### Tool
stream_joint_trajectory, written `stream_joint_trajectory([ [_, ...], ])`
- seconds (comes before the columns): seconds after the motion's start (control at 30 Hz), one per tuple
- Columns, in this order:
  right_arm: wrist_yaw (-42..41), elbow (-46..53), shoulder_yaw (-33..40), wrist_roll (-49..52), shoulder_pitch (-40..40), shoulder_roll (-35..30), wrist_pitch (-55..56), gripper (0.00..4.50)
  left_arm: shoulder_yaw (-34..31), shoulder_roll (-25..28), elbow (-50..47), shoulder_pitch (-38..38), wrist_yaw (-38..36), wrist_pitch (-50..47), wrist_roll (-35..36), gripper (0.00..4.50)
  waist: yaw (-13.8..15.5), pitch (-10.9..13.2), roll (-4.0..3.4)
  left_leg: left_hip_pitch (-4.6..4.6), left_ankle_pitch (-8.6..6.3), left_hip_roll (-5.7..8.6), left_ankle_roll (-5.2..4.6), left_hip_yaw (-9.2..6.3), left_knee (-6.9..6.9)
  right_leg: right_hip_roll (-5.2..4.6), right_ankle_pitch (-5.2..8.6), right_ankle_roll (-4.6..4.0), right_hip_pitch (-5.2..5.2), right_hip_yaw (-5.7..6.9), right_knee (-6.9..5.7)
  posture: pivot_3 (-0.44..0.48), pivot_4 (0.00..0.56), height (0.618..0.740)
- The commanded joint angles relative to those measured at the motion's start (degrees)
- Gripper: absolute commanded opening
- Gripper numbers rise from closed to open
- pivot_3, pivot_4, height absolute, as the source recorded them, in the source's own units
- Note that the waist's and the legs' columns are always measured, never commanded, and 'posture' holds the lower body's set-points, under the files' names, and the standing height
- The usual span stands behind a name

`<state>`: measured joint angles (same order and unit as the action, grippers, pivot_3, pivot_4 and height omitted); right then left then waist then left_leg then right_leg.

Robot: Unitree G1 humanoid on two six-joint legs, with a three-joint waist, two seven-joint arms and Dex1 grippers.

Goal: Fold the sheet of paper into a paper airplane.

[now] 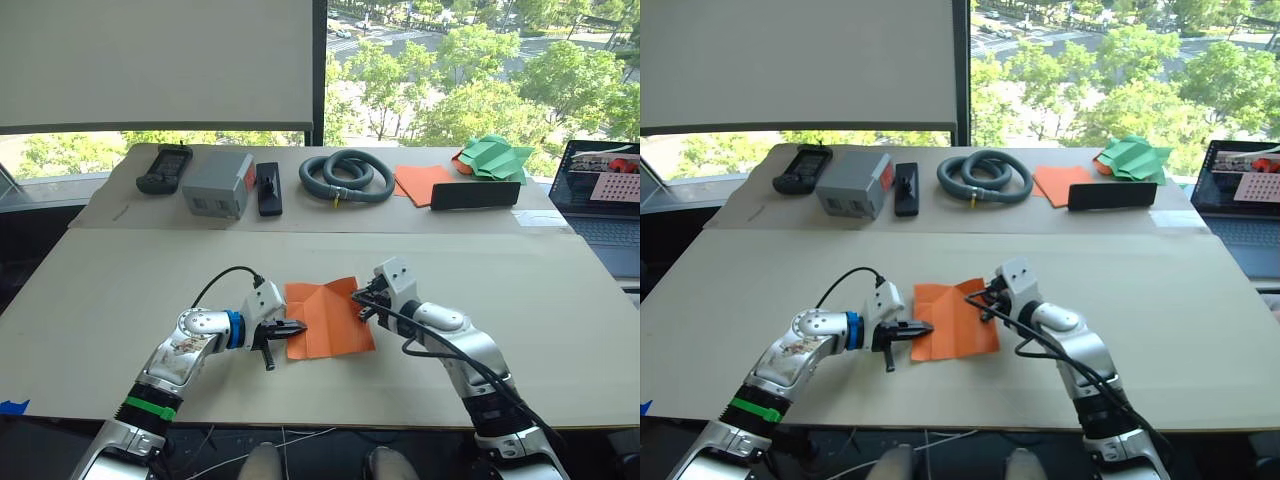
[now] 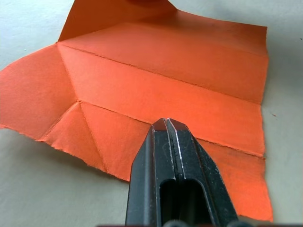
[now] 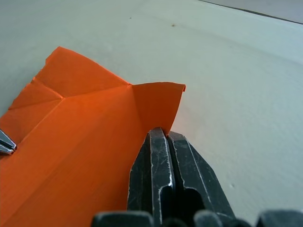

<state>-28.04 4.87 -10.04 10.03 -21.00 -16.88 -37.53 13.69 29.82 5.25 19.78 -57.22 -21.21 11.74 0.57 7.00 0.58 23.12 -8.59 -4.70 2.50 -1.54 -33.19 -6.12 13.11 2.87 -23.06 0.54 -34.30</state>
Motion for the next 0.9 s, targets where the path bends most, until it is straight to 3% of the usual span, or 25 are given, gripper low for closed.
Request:
stream_joint_trajectory([
  [0.03,-2.20,3.78,-2.40,-1.98,0.36,-1.71,5.57,0.03,0.43,1.01,0.47,-1.03,-0.08,-1.14,-1.07,0.00,-0.02,0.00,0.00,0.00,0.00,0.00,0.00,0.00,0.00,0.00,0.00,0.00,0.00,0.00,0.00,0.000,0.150,0.704],
  [0.23,-3.54,7.60,-11.30,-12.83,2.01,-8.01,15.10,0.03,-0.67,0.92,-0.18,-0.85,-0.37,-2.45,0.04,0.00,-0.02,0.00,0.00,-0.01,0.00,0.00,0.01,0.00,0.01,0.00,0.00,0.00,-0.03,0.00,0.01,0.000,0.150,0.704],
  [0.37,-3.76,7.19,-15.56,-18.67,1.91,-9.94,14.56,0.03,-1.54,1.27,-1.29,-0.91,-0.58,-3.66,0.90,0.00,-0.07,0.00,0.01,-0.01,-0.03,0.00,0.05,0.00,0.01,0.00,0.00,0.00,-0.05,0.00,0.01,0.000,0.150,0.704],
  [0.7,-5.72,7.59,-17.86,-20.27,2.81,-6.17,8.18,0.03,-6.67,4.43,-5.85,5.58,-2.42,-8.57,6.25,0.00,-0.27,0.05,0.11,0.00,-0.01,-0.01,0.01,-0.01,0.02,0.01,0.00,0.00,-0.07,0.01,-0.02,0.000,0.150,0.704],
  [0.9,-6.87,8.03,-19.40,-21.14,2.82,-5.62,6.98,0.03,-5.46,4.60,-3.48,11.77,-5.12,-7.49,5.98,0.00,-0.08,0.04,0.15,0.01,0.00,0.00,0.01,0.01,-0.04,0.00,0.00,0.00,-0.01,0.00,0.02,0.000,0.150,0.704],
])
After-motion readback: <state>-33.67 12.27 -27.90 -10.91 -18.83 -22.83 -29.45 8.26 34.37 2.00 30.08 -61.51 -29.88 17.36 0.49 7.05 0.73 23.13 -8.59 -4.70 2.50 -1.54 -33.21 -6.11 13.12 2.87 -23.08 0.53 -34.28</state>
